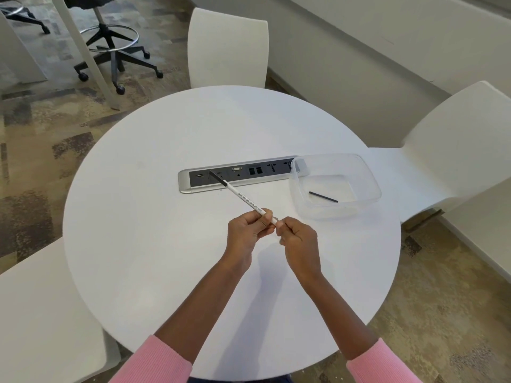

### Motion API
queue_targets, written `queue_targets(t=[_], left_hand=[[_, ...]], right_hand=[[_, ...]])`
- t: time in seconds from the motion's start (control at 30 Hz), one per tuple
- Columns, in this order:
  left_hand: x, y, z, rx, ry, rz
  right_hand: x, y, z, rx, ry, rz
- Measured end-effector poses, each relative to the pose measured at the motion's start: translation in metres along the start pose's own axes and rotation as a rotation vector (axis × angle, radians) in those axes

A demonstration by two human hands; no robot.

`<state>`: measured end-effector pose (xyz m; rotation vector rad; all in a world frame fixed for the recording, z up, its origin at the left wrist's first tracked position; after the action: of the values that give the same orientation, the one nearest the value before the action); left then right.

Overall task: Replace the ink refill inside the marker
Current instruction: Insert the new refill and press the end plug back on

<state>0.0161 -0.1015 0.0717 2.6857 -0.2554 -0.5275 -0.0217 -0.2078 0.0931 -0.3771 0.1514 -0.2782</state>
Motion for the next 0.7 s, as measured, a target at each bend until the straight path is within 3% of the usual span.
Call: queue_targets(t=[0.07,0.13,0.27,0.37,0.7], left_hand=[[0.000,-0.001,0.003,0.025,-0.005,0.011],[0.001,-0.004,0.006,0.060,-0.020,0.009],[0.004,-0.014,0.011,0.216,-0.088,0.026],[0.005,-0.020,0.016,0.366,-0.109,0.034],[0.013,-0.032,0.025,0.632,-0.064,-0.045]], right_hand=[[-0.002,0.001,-0.007,0.144,0.121,0.027],[-0.001,0.002,-0.010,0.128,0.169,0.099],[0.001,0.005,-0.015,-0.294,0.138,0.275],[0.000,0.009,-0.019,-0.380,0.043,0.216],[0.013,0.028,-0.034,-0.275,0.134,0.239]])
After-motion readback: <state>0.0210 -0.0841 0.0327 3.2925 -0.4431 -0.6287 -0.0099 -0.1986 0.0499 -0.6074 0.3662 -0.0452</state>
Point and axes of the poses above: each hand's wrist, its own x-axis towards the middle knuckle, its own y-axis out of the palm, z = x × y, the point moved 4 cm from there along x, towards the middle knuckle, and after that the axes turned 3 degrees about z, right-handed, at the moved point
